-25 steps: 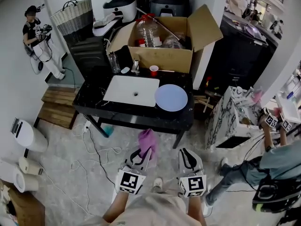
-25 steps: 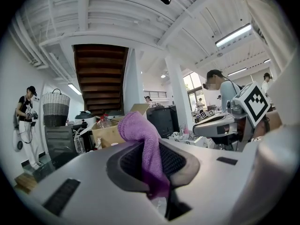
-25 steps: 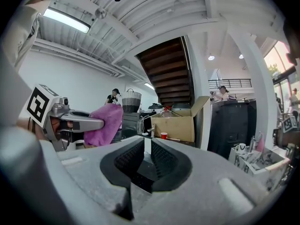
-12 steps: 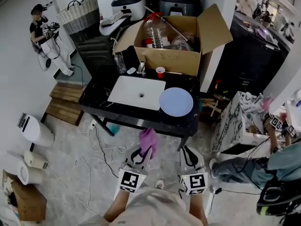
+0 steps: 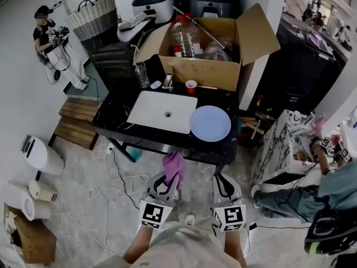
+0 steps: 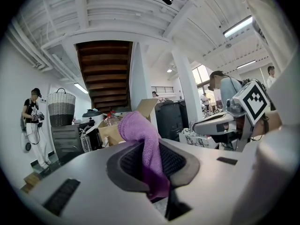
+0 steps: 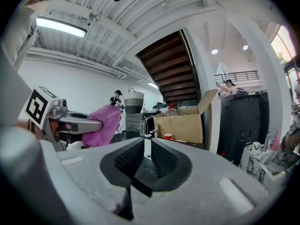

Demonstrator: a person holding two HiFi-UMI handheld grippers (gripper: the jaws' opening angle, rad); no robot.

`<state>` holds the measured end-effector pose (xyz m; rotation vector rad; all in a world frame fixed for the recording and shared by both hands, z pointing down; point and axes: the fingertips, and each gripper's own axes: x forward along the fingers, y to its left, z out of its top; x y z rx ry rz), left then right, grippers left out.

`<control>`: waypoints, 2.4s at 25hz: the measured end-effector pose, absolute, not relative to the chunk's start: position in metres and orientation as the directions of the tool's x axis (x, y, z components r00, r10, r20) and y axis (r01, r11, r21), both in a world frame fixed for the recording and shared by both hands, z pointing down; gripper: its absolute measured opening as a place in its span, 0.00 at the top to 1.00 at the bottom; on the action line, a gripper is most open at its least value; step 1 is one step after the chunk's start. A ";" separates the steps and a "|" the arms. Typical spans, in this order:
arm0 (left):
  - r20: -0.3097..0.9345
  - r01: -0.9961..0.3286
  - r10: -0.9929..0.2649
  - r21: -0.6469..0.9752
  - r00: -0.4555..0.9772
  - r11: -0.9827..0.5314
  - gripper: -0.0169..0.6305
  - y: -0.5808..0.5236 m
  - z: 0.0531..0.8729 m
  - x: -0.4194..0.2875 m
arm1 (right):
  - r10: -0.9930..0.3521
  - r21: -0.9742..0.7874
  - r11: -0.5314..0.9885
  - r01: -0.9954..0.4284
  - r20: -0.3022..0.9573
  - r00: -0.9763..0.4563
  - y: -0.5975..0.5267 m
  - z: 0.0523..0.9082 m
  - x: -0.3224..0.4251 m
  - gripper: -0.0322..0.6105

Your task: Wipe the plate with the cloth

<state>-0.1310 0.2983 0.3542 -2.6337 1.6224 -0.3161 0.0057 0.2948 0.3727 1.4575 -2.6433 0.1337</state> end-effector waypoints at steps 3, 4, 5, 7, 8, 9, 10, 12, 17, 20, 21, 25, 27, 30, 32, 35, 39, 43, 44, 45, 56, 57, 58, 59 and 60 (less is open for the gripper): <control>0.146 -0.871 -0.878 -0.128 0.457 -0.474 0.88 0.282 0.356 -0.134 | -0.847 -0.013 0.517 -0.856 0.138 -0.513 0.282 0.373 0.002 0.88; 0.144 -0.867 -0.874 -0.125 0.465 -0.482 0.88 0.276 0.358 -0.135 | -0.852 -0.011 0.509 -0.861 0.135 -0.506 0.276 0.373 0.000 0.88; 0.143 -0.863 -0.869 -0.124 0.473 -0.490 0.88 0.270 0.360 -0.136 | -0.856 -0.008 0.501 -0.865 0.143 -0.497 0.271 0.375 -0.001 0.88; 0.136 -0.851 -0.859 -0.130 0.493 -0.509 0.88 0.254 0.362 -0.139 | -0.861 -0.002 0.488 -0.873 0.163 -0.482 0.259 0.377 -0.004 0.88; 0.133 -0.845 -0.854 -0.132 0.502 -0.518 0.88 0.246 0.362 -0.141 | -0.866 -0.003 0.478 -0.879 0.169 -0.471 0.252 0.378 -0.005 0.88; 0.138 -0.842 -0.850 -0.124 0.509 -0.524 0.88 0.237 0.363 -0.143 | -0.871 -0.005 0.465 -0.885 0.174 -0.459 0.245 0.380 -0.006 0.88; 0.145 -0.840 -0.845 -0.112 0.514 -0.530 0.88 0.228 0.365 -0.145 | -0.876 -0.006 0.454 -0.891 0.178 -0.448 0.237 0.380 -0.008 0.88; 0.153 -0.832 -0.834 -0.099 0.530 -0.546 0.88 0.211 0.368 -0.149 | -0.883 -0.004 0.439 -0.899 0.184 -0.432 0.222 0.381 -0.012 0.88; 0.162 -0.800 -0.800 -0.082 0.577 -0.594 0.88 0.169 0.372 -0.157 | -0.900 -0.004 0.390 -0.921 0.209 -0.382 0.187 0.383 -0.022 0.88; 0.162 -0.778 -0.777 -0.070 0.608 -0.624 0.88 0.145 0.374 -0.161 | -0.907 -0.002 0.363 -0.932 0.226 -0.354 0.169 0.386 -0.029 0.88; 0.162 -0.770 -0.768 -0.066 0.619 -0.635 0.88 0.138 0.374 -0.162 | -0.910 0.000 0.354 -0.935 0.231 -0.345 0.164 0.387 -0.031 0.88; 0.164 -0.734 -0.730 -0.048 0.663 -0.678 0.88 0.112 0.377 -0.165 | -0.921 0.001 0.311 -0.951 0.246 -0.301 0.142 0.389 -0.037 0.88; 0.168 -0.714 -0.710 -0.047 0.684 -0.699 0.88 0.101 0.378 -0.167 | -0.927 -0.001 0.287 -0.958 0.251 -0.278 0.132 0.389 -0.040 0.88; 0.174 -0.687 -0.682 -0.044 0.710 -0.726 0.88 0.084 0.380 -0.170 | -0.934 0.003 0.259 -0.966 0.257 -0.249 0.118 0.390 -0.046 0.88; 0.178 -0.669 -0.665 -0.042 0.725 -0.742 0.88 0.074 0.382 -0.171 | -0.937 0.003 0.240 -0.971 0.262 -0.230 0.110 0.392 -0.048 0.88; 0.182 -0.643 -0.639 -0.042 0.747 -0.765 0.88 0.060 0.386 -0.170 | -0.941 0.002 0.208 -0.978 0.274 -0.199 0.100 0.396 -0.049 0.88; 0.187 -0.622 -0.616 -0.031 0.765 -0.782 0.88 0.043 0.391 -0.168 | -0.940 0.009 0.185 -0.983 0.295 -0.174 0.087 0.402 -0.047 0.88; 0.191 -0.611 -0.605 -0.029 0.773 -0.791 0.88 0.027 0.392 -0.161 | -0.939 0.014 0.173 -0.985 0.303 -0.161 0.072 0.400 -0.041 0.88; 0.190 -0.609 -0.602 -0.029 0.775 -0.793 0.88 0.023 0.392 -0.159 | -0.940 0.016 0.174 -0.985 0.302 -0.161 0.068 0.400 -0.040 0.88; 0.189 -0.607 -0.600 -0.025 0.778 -0.795 0.88 0.020 0.392 -0.157 | -0.940 0.017 0.175 -0.984 0.302 -0.162 0.063 0.400 -0.038 0.88; 0.224 -0.616 -0.595 0.030 0.772 -0.787 0.88 -0.016 0.400 -0.126 | -0.928 0.003 0.227 -0.974 0.303 -0.216 0.014 0.414 -0.013 0.88; 0.228 -0.619 -0.597 0.033 0.769 -0.784 0.88 -0.020 0.400 -0.121 | -0.929 0.003 0.231 -0.973 0.298 -0.220 0.009 0.413 -0.009 0.88; 0.232 -0.622 -0.600 0.032 0.766 -0.782 0.88 -0.024 0.401 -0.117 | -0.929 0.003 0.236 -0.972 0.294 -0.225 0.004 0.412 -0.005 0.88; 0.236 -0.625 -0.603 0.027 0.762 -0.780 0.88 -0.028 0.401 -0.112 | -0.928 0.003 0.243 -0.970 0.291 -0.232 -0.001 0.412 0.000 0.88; 0.240 -0.628 -0.606 0.020 0.759 -0.778 0.88 -0.033 0.402 -0.108 | -0.927 0.004 0.251 -0.968 0.289 -0.239 -0.006 0.412 0.004 0.88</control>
